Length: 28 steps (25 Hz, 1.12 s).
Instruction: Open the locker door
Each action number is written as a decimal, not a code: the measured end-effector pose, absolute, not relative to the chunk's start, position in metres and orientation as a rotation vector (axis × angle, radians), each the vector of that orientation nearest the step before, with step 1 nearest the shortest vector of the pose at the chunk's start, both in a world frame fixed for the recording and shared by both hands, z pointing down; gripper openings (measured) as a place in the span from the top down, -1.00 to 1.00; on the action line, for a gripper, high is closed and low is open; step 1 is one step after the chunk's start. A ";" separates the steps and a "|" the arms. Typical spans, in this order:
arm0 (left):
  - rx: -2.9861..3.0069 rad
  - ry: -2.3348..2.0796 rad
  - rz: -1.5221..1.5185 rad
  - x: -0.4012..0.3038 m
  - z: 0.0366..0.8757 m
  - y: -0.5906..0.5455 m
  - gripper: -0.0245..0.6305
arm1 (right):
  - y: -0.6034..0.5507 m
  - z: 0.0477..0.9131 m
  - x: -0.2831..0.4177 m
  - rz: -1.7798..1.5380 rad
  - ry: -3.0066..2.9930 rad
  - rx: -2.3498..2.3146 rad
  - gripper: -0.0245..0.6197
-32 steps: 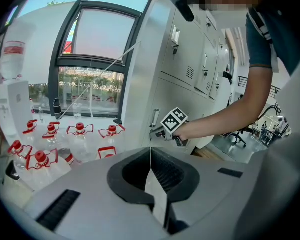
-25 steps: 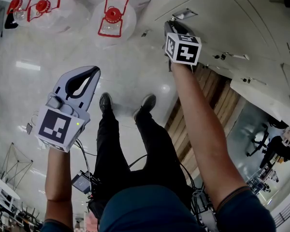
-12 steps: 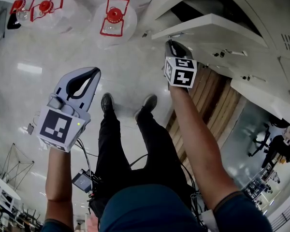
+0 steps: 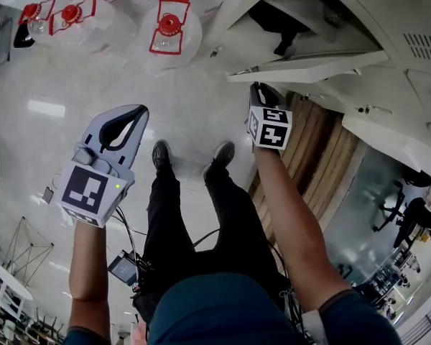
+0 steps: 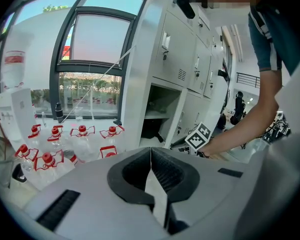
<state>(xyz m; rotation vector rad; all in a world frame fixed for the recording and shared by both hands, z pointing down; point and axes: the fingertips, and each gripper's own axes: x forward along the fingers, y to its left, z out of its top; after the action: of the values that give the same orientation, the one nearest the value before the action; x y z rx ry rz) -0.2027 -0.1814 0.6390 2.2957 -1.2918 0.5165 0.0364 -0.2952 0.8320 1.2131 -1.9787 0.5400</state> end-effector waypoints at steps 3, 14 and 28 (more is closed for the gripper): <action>2.296 -1.289 0.518 -0.200 0.634 -0.175 0.87 | -0.279 0.832 0.055 0.552 -1.948 1.227 0.65; 2.339 -1.272 0.541 -0.181 0.611 -0.168 0.87 | -0.237 0.828 0.135 0.629 -1.816 1.277 0.65; 2.374 -1.246 0.584 -0.159 0.565 -0.174 0.87 | -0.221 0.812 0.187 0.797 -1.720 1.300 0.65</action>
<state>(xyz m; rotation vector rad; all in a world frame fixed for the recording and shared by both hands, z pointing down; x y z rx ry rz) -0.1586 -0.1741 0.5647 2.3737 -1.2456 0.5841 0.1865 -0.2208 0.8120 1.3000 -1.7204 0.7965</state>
